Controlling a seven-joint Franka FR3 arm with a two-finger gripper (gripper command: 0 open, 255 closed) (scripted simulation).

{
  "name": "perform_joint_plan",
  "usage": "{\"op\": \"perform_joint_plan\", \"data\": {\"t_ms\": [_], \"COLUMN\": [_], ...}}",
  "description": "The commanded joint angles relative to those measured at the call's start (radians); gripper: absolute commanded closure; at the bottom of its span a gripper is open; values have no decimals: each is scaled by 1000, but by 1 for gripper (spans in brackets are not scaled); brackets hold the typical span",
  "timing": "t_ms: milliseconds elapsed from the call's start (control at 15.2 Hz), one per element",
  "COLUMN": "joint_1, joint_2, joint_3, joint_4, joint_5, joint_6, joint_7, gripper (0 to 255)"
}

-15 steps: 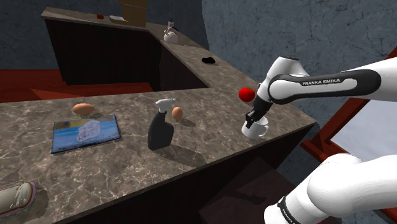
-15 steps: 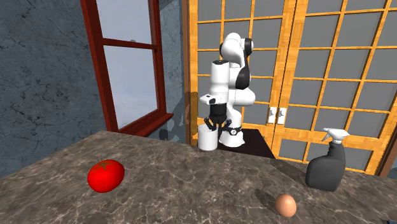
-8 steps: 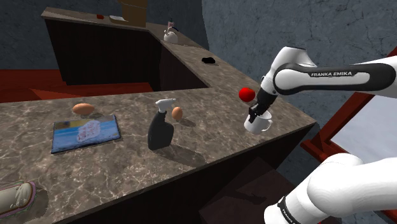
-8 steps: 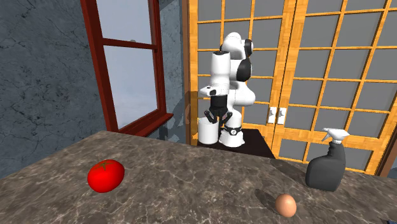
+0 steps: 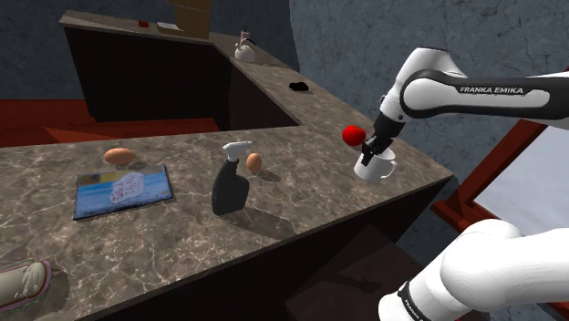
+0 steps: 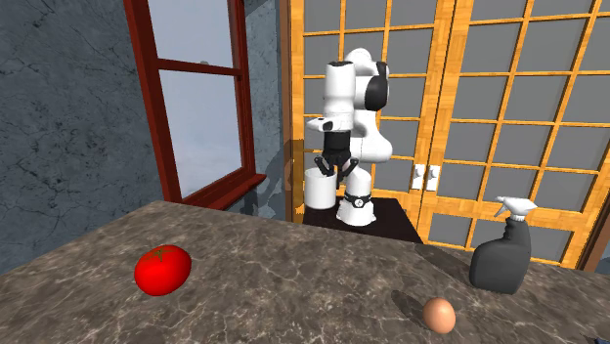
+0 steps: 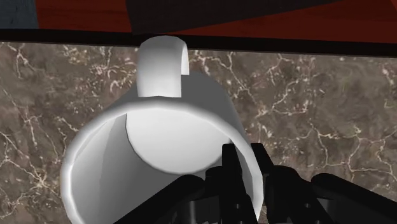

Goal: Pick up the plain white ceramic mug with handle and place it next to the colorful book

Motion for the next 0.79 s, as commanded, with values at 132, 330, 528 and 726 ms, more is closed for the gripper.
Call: {"op": "perform_joint_plan", "data": {"t_ms": [132, 330, 528, 726], "joint_1": [0, 1, 3, 36], "joint_2": [-12, -17, -19, 45], "joint_3": [3, 7, 11, 59], "joint_4": [45, 82, 118, 158], "joint_5": [3, 6, 9, 43], "joint_6": [-57, -99, -136, -115], "joint_7": [-3, -3, -4, 57], "gripper": [255, 255, 255, 255]}}
